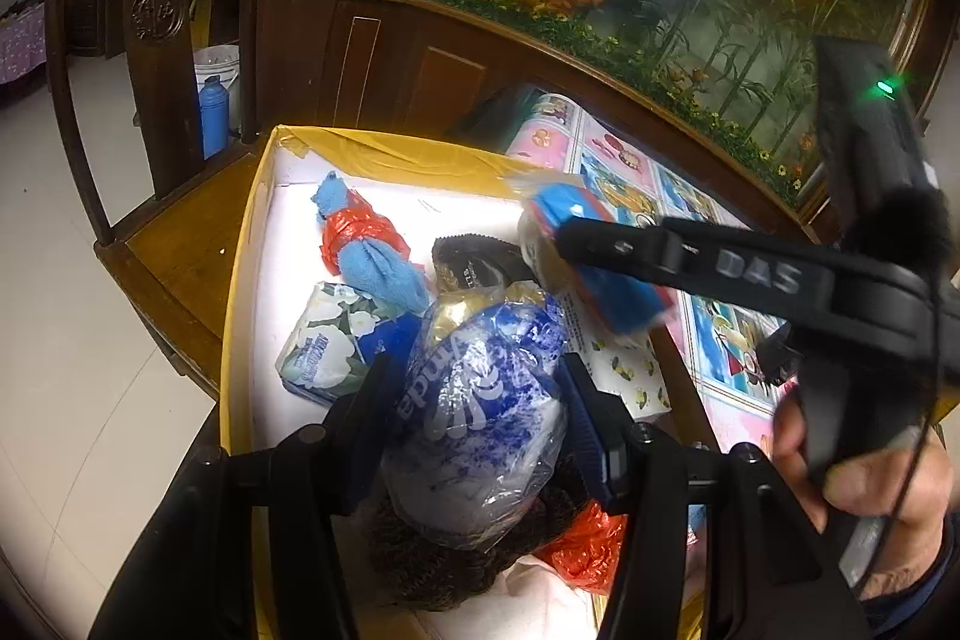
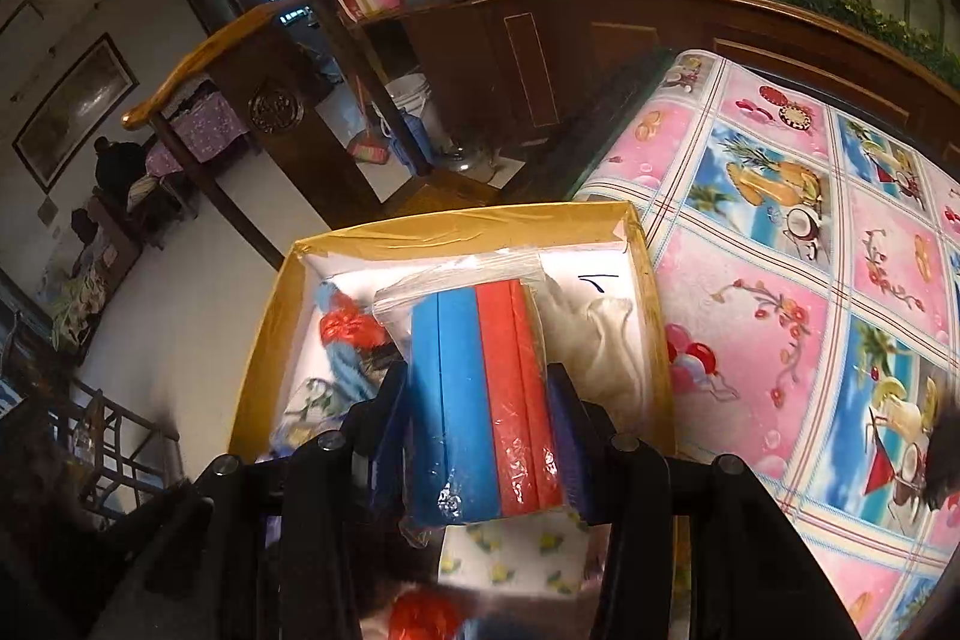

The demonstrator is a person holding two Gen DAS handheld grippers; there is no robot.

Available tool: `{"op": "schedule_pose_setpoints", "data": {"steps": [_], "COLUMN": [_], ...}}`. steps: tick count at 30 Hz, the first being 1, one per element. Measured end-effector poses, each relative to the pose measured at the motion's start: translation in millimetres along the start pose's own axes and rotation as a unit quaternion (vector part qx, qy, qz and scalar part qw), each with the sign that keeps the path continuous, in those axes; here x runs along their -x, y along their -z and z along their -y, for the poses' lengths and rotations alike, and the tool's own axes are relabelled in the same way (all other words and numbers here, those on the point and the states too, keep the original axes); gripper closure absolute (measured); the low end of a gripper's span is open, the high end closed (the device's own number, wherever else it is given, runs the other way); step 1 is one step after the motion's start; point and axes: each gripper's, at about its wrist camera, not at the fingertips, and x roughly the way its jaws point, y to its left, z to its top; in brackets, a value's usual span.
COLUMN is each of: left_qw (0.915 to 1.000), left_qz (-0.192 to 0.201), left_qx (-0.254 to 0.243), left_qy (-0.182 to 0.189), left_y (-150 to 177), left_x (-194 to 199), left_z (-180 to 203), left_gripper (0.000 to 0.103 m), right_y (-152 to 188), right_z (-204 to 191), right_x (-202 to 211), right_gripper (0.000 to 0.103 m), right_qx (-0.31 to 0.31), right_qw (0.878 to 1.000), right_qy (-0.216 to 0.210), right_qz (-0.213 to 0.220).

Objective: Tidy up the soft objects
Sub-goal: 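Lower the printed bag and sponge pack into the box and open both tools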

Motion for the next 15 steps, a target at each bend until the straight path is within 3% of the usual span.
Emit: {"op": "schedule_pose_setpoints", "data": {"steps": [15], "left_qw": [0.9997], "left_qz": [-0.020], "left_qx": [-0.009], "left_qy": [-0.006], "left_y": [-1], "left_x": [-7], "left_z": [5], "left_gripper": [0.049], "right_y": [-11], "right_z": [-4], "right_x": [-42], "right_gripper": [0.054], "right_qx": [0.012], "right_qw": [0.999], "right_qy": [0.019], "right_qz": [-0.035]}}
